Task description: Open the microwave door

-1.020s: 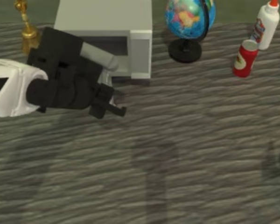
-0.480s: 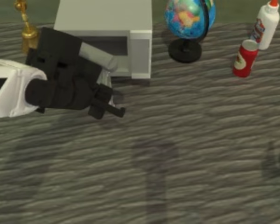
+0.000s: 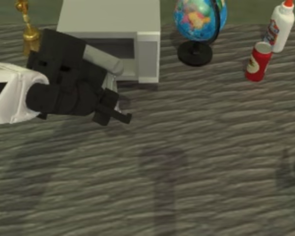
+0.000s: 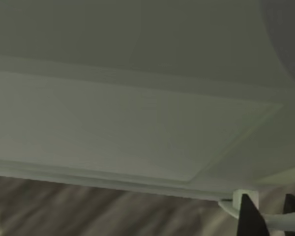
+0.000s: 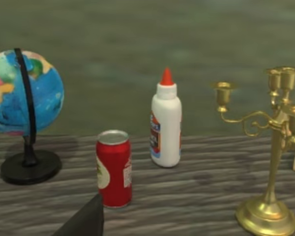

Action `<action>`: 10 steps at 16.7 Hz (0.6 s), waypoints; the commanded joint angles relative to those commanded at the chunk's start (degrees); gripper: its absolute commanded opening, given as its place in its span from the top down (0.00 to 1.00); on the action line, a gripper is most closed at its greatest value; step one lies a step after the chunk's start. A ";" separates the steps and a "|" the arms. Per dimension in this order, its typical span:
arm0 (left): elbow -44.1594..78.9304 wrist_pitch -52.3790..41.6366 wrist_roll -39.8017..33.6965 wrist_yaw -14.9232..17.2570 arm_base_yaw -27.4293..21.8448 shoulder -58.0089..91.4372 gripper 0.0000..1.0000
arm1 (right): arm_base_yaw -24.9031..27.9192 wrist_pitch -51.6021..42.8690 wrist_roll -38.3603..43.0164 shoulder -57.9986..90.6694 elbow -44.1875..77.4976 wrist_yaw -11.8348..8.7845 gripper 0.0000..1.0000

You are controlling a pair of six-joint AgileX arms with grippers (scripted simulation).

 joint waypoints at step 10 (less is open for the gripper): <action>0.01 -0.08 -0.16 0.53 -0.33 0.01 1.00 | 0.00 0.00 0.00 0.00 0.00 0.00 0.00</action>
